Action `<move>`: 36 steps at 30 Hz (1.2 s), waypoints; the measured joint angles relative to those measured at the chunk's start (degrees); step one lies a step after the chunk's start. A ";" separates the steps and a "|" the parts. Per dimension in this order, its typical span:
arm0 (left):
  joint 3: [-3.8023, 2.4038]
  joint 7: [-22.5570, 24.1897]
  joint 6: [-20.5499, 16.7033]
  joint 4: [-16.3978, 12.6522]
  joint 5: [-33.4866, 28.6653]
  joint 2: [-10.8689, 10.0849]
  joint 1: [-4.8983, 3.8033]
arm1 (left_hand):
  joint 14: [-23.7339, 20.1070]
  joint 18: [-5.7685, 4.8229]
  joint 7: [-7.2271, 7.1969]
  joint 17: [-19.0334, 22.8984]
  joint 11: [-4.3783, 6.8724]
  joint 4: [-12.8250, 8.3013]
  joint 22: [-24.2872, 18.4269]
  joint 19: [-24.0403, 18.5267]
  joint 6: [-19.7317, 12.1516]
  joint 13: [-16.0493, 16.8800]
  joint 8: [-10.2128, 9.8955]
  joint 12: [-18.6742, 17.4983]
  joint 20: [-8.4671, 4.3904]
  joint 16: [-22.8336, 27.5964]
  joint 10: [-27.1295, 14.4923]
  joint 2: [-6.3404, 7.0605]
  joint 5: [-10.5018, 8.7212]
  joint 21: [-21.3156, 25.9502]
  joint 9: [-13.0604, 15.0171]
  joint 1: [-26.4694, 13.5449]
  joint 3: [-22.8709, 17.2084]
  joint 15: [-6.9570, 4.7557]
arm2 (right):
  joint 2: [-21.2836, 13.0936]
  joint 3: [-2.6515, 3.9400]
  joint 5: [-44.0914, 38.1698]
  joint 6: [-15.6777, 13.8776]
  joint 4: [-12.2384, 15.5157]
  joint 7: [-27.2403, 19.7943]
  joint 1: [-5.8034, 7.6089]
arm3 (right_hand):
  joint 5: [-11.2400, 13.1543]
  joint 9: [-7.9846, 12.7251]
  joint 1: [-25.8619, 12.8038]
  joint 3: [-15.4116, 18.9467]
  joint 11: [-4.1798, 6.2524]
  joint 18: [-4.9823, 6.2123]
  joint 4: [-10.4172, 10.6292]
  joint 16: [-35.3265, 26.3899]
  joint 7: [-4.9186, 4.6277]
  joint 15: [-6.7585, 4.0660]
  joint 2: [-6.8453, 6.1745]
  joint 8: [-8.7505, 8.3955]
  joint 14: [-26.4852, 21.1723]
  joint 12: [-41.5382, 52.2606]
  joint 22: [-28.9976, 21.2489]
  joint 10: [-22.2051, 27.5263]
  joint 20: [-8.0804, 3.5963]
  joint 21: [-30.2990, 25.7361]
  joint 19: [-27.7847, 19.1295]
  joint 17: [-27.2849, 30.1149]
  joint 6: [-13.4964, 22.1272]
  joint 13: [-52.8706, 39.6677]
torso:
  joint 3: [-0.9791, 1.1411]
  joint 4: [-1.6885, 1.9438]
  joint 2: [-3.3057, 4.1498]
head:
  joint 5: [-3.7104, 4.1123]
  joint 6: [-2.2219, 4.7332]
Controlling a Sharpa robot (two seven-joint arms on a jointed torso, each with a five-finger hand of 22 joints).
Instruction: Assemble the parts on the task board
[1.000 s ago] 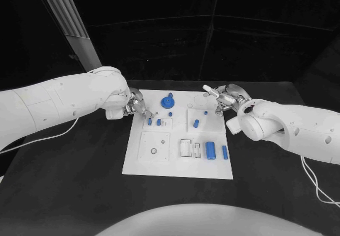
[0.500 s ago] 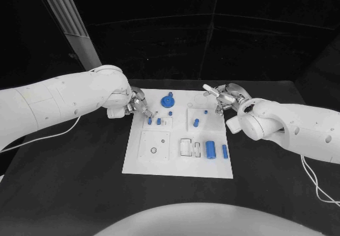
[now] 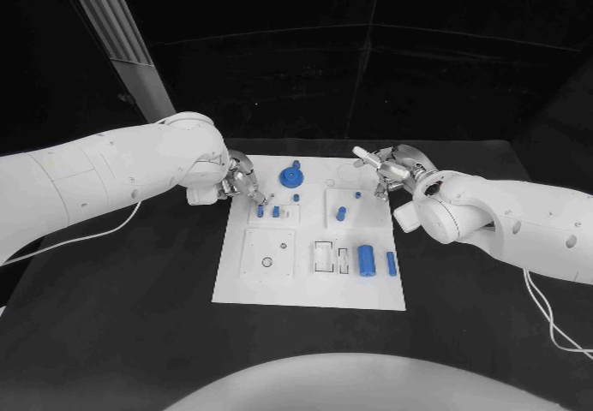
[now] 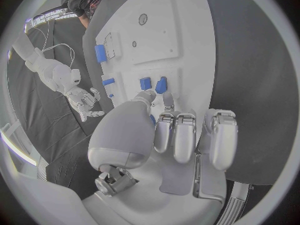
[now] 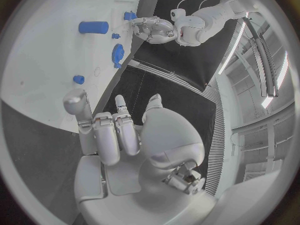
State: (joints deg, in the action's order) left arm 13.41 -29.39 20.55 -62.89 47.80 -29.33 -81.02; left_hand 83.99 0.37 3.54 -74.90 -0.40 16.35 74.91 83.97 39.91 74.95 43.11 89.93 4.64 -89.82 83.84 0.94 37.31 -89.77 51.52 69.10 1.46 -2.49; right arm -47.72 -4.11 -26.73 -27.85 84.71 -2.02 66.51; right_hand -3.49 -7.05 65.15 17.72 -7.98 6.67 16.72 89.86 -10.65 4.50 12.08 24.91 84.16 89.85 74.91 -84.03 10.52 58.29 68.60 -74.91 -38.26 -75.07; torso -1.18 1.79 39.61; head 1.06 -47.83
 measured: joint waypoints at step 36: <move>-0.02 -1.31 2.21 0.71 0.04 0.73 0.01 | -0.03 0.00 0.14 0.00 0.20 0.16 0.00 -0.02 0.97 0.00 -3.71 0.00 -0.41 0.00 0.20 0.26 -1.33 0.00 -2.27 0.84 -0.16 0.04 | 0.10 0.00 -0.01 0.00 -0.04 0.03 0.00 | 0.00 -0.01 0.00 0.00 0.00 0.00 0.00 0.00 0.00 0.00 0.00 0.00 0.00 0.00 0.00 0.00 0.00 0.00 0.00 0.00 0.00 0.00 | -0.02 0.05 0.00 | -0.06 -0.16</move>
State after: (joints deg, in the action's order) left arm 13.39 -30.70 22.76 -62.18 47.84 -28.61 -81.01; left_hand 83.96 0.37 3.69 -74.91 -0.20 16.51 74.91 83.95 40.88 74.95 39.40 89.93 4.23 -89.82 84.04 1.20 35.98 -89.77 49.25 69.95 1.29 -2.46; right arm -47.62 -4.11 -26.74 -27.85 84.67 -1.99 66.51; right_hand -3.49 -7.05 65.15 17.72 -7.98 6.67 16.72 89.86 -10.65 4.50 12.08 24.90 84.15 89.85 74.90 -84.03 10.52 58.29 68.60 -74.90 -38.26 -75.08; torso -1.20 1.84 39.61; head 1.00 -47.99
